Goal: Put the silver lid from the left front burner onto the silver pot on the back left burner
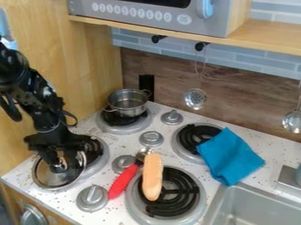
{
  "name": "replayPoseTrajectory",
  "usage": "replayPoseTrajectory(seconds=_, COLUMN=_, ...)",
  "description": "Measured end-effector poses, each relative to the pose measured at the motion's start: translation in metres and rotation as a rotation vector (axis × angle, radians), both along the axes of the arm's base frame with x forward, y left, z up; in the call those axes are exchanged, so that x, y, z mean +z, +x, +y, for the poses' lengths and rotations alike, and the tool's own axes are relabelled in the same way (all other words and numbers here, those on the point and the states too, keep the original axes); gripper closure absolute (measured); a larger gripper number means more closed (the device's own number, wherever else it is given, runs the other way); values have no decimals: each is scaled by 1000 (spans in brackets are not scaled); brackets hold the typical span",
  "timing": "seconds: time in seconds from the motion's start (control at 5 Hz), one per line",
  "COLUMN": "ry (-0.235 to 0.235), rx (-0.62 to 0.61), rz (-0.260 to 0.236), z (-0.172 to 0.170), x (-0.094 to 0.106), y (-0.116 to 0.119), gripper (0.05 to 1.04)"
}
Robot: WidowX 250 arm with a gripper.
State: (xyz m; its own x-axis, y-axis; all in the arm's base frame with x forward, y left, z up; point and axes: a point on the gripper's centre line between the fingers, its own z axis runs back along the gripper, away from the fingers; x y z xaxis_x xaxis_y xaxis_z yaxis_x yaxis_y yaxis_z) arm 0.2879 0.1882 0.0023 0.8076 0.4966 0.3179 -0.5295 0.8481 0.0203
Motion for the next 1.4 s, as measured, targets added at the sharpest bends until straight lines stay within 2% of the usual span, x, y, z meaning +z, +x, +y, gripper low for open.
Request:
replayPoseTrajectory(seconds=0.4, ry=-13, rx=-3, rz=50, z=2, x=0, y=-2, gripper=765)
replayPoseTrajectory(seconds=0.6, ry=-19, rx=-9, rz=48, z=0, x=0, y=-1, gripper=767)
replayPoseTrajectory(seconds=1.0, ry=0, rx=-41, rz=8, z=-1, x=1, y=0, gripper=767)
replayPoseTrajectory(seconds=1.2, ry=20, rx=-59, rz=-29, z=-4, x=1, y=0, gripper=767)
replayPoseTrajectory(seconds=1.4, ry=16, rx=-86, rz=-73, z=-8, x=2, y=3, gripper=767)
